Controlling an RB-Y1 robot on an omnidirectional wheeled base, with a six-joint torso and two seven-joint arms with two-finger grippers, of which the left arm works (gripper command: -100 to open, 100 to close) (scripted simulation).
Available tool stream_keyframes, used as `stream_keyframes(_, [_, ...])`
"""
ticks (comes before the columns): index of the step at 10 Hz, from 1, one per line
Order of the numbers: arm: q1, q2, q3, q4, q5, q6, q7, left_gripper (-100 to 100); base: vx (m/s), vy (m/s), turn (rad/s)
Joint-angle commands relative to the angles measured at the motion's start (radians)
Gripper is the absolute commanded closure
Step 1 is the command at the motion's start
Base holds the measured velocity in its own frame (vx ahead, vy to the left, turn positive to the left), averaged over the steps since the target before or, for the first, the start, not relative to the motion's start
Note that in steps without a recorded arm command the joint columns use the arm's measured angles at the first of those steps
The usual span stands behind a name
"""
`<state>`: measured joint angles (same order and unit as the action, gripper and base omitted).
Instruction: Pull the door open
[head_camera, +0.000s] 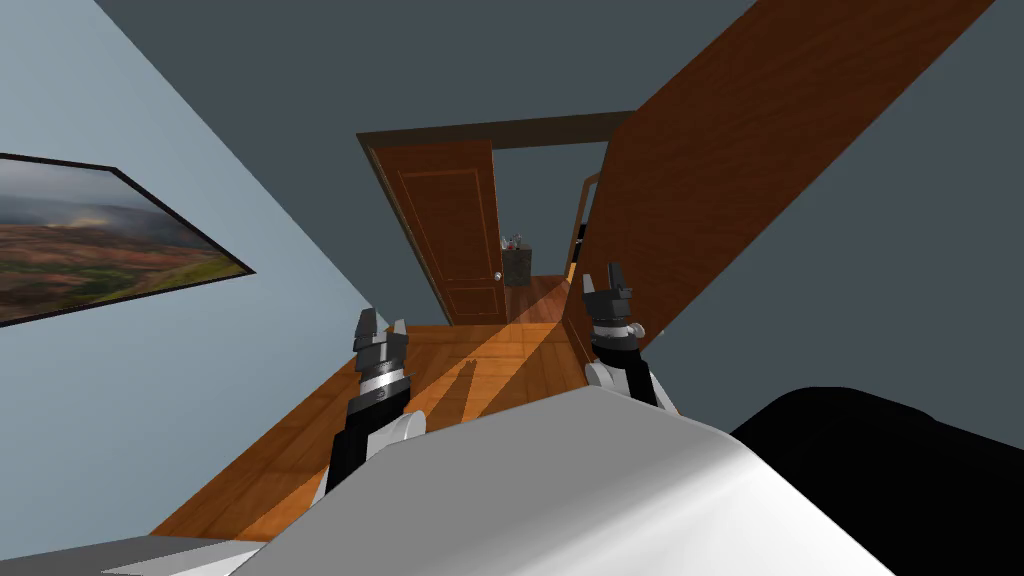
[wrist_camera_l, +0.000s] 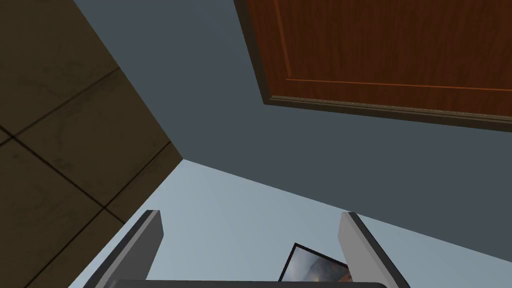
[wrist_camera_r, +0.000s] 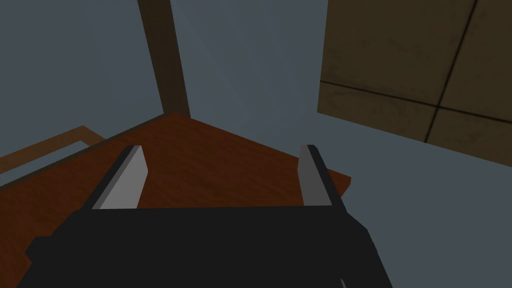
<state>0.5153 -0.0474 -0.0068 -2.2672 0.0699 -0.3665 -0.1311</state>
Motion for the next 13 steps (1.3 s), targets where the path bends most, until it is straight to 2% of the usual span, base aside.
stream_keyframes(1, [-0.010, 0.013, 0.001, 0.030, -0.007, -0.011, -0.019, -100, 0.070, -0.009, -0.005])
stream_keyframes(7, [-0.050, 0.056, 0.006, 0.152, -0.036, -0.055, -0.099, -100, 0.144, -0.047, -0.004])
stream_keyframes(8, [-0.061, 0.067, 0.007, 0.187, -0.044, -0.068, -0.122, -100, 0.135, -0.051, -0.003])
stream_keyframes(13, [-0.092, 0.092, 0.010, 0.282, -0.066, -0.102, -0.183, -100, 0.104, -0.037, -0.004])
